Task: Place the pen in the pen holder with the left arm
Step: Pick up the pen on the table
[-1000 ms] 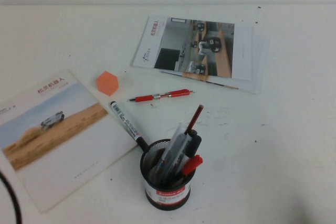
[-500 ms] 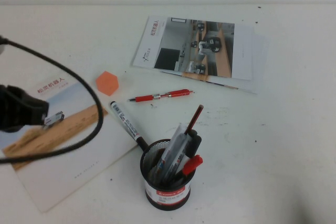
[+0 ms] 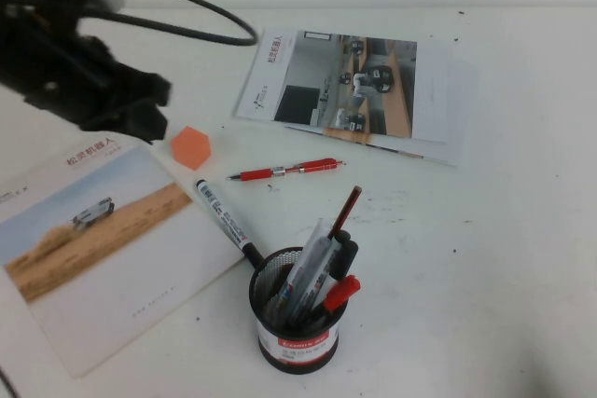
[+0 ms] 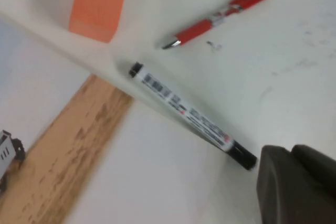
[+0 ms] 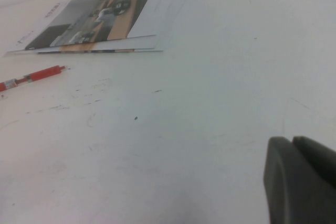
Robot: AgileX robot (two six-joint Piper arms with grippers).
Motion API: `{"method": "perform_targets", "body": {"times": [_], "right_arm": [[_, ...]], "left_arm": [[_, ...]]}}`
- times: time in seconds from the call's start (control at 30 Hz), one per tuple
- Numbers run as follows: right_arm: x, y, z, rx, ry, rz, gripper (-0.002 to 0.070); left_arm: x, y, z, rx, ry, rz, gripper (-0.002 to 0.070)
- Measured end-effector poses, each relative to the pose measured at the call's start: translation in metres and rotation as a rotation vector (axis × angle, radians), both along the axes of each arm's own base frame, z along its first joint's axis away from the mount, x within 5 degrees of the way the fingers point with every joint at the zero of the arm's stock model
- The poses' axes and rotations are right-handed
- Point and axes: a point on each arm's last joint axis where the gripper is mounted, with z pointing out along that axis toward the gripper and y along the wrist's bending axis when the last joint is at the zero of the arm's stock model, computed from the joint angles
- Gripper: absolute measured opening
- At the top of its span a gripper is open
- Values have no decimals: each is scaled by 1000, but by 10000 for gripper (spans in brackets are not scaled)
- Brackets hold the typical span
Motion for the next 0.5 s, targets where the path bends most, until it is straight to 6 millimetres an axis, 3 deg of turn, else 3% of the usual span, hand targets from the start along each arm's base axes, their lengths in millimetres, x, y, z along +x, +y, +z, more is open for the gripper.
{"method": "perform_targets", "body": {"times": [0.33,0.5], "right_arm": [[0,0,0,0,0,0,-22],[0,0,0,0,0,0,-22]], "left_arm": [[32,-73,-43,282,151,111,-1],[40,-91,-63,307,226,99,15]]}}
